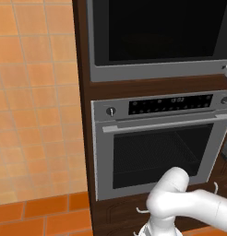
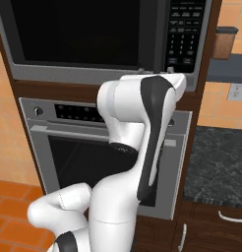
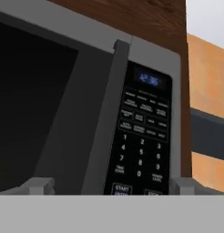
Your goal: Open the microwave, place the bowl with waffle inside the microwave, then close the microwave door and turn it on.
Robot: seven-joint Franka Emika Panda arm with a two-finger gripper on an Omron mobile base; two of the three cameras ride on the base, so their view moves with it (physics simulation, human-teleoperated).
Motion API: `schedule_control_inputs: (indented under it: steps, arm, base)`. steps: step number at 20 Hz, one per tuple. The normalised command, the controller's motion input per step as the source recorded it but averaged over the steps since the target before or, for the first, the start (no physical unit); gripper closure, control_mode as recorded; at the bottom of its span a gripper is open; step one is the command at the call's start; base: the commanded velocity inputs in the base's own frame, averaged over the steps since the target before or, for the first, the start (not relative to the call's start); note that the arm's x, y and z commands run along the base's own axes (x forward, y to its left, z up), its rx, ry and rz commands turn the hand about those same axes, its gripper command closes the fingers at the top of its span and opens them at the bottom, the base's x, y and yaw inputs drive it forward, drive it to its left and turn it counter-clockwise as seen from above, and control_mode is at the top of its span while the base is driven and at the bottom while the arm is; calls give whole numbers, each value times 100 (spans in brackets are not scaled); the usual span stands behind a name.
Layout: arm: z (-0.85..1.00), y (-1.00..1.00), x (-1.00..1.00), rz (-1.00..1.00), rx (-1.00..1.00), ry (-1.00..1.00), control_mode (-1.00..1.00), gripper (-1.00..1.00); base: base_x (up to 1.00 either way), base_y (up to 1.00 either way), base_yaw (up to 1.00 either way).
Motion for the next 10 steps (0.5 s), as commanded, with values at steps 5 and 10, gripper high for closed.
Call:
schedule_control_inputs:
  steps: [5, 10]
  arm:
    - [0, -36, 12, 0, 1, 17, -100, -100]
    - [0, -33, 7, 0, 1, 12, -100, -100]
  base:
    - [0, 0, 0]
    - [0, 0, 0]
